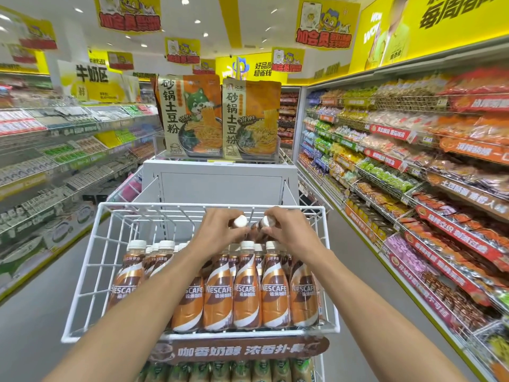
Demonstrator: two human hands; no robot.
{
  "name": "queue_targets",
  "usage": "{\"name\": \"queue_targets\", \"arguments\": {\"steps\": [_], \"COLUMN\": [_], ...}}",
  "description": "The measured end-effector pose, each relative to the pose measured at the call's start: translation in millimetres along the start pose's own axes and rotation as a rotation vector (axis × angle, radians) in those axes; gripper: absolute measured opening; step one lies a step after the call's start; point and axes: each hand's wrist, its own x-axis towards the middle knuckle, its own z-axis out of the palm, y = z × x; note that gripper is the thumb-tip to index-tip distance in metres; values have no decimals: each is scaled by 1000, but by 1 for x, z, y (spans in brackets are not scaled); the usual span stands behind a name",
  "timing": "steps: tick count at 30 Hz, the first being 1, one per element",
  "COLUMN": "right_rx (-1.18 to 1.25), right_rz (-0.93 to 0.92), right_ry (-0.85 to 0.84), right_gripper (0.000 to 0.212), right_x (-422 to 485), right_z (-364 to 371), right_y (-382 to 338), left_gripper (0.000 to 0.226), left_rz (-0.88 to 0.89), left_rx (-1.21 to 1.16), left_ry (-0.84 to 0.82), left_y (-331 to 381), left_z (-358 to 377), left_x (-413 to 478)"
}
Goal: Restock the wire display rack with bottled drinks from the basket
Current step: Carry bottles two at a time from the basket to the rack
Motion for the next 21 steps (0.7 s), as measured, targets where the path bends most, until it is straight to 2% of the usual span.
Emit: {"name": "queue_targets", "arguments": {"steps": [4,8,10,16,21], "right_rx": [-24,25,42,38,70], "right_rz": [0,31,21,29,107], "right_ry": [30,5,-20,-40,1], "right_gripper": [20,36,35,34,10], "right_x": [0,2,1,-11,-10], "right_z": [3,0,-4,0,4], "right_y": [-5,-6,-5,-7,-12], "left_gripper": [21,21,27,31,25], "left_rz": [13,-26,-32,-49,-95], "left_rx": [2,-11,-31,20,35], "left_ry": [1,-10,-14,-174,-152], "left_y": [2,4,3,-3,-2], "left_z": [2,-2,-5,-1,1], "left_x": [0,-2,-4,-9,-2]}}
